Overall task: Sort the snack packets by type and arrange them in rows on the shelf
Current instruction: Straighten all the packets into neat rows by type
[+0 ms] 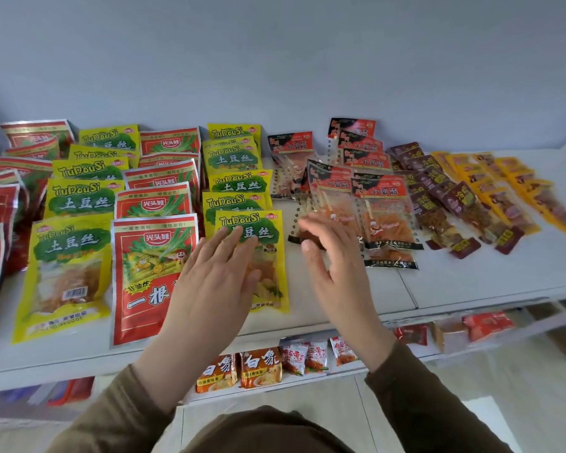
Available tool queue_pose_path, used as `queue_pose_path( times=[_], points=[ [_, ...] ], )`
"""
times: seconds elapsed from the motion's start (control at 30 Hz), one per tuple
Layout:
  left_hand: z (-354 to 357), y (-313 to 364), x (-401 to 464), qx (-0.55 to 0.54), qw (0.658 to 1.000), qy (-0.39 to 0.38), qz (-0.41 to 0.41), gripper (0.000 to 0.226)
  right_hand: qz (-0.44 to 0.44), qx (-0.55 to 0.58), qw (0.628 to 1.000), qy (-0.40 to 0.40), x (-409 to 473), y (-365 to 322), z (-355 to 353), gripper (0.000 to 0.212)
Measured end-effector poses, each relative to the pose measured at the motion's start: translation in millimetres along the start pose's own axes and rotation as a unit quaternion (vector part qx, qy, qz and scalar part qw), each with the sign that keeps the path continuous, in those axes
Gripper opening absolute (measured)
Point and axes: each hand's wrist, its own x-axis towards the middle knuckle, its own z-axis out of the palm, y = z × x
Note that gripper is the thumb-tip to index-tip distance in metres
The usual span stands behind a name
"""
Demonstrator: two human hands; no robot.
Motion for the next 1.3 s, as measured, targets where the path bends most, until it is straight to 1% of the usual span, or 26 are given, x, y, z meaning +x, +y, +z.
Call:
queue_pose_path(
  times=[0.07,0.17,0.23,0.3,0.37,0.47,0.5,0.53,0.6,0.67,0.77,0.8,0.87,0.93,1.0,1.1,1.17,1.23,1.3],
  points=[
    [-4.2,5.5,3.9,-0.014,1.0,0.007,0.023,0.053,0.041,0.036,0.998,0.036,3.9,7.1,-12.6,0.031],
    [-4.9,24.7,17.6,-0.033,0.998,0.015,0.057,0.053,0.126,0.107,0.985,0.053,15.3,22.5,-33.8,0.04],
    [-0.3,43.4,31.1,-0.034,0.996,0.024,0.078,0.051,0.187,0.179,0.964,0.054,27.2,29.5,-42.6,0.041],
    [8.0,61.6,49.1,-0.029,0.996,0.024,0.085,0.049,0.247,0.268,0.93,0.049,41.5,32.1,-41.8,0.041],
    [20.2,76.5,70.4,-0.003,0.997,0.005,0.072,0.049,0.287,0.309,0.907,0.019,53.3,31.3,-34.7,0.044],
    [44.3,92.3,95.5,0.026,0.998,-0.044,0.027,0.053,0.333,0.363,0.868,-0.071,61.6,32.1,-27.5,0.052],
    [52.1,96.1,99.8,0.028,0.998,-0.054,0.014,0.054,0.338,0.378,0.856,-0.097,62.3,35.4,-28.5,0.054],
    [59.1,98.3,102.6,0.024,0.998,-0.058,0.003,0.055,0.338,0.38,0.853,-0.117,63.3,39.8,-32.0,0.055],
    [68.5,99.4,104.7,0.001,0.999,-0.054,-0.006,0.053,0.326,0.353,0.866,-0.133,68.4,53.9,-45.3,0.055],
    [72.8,98.8,105.7,-0.01,0.999,-0.051,0.007,0.054,0.31,0.331,0.88,-0.138,75.6,72.5,-61.6,0.055],
    [74.6,107.5,105.0,-0.077,0.997,-0.029,-0.008,0.057,0.29,0.331,0.885,-0.15,85.5,96.4,-81.6,0.056],
    [75.4,112.8,104.3,-0.108,0.994,-0.016,-0.025,0.061,0.289,0.334,0.884,-0.155,87.3,101.5,-85.2,0.057],
    [78.3,123.2,103.9,-0.162,0.984,0.018,-0.074,0.076,0.293,0.349,0.875,-0.164,89.6,108.1,-87.7,0.058],
    [80.1,131.0,105.2,-0.213,0.966,0.047,-0.139,0.089,0.308,0.36,0.864,-0.17,91.1,108.2,-86.9,0.062],
    [81.5,136.7,110.0,-0.272,0.943,0.059,-0.181,0.094,0.328,0.378,0.849,-0.166,94.6,105.5,-85.2,0.066],
    [82.2,144.2,115.5,-0.327,0.921,0.084,-0.193,0.093,0.352,0.398,0.833,-0.158,95.9,100.6,-82.1,0.071],
    [80.1,144.7,116.8,-0.331,0.916,0.109,-0.196,0.088,0.351,0.391,0.837,-0.155,92.8,97.2,-80.1,0.074],
    [78.3,143.6,117.4,-0.332,0.916,0.111,-0.195,0.085,0.347,0.383,0.842,-0.151,90.2,94.6,-78.5,0.074],
    [77.8,143.1,120.1,-0.348,0.909,0.112,-0.198,0.082,0.352,0.389,0.839,-0.145,91.7,93.6,-77.9,0.071]
  ],
)
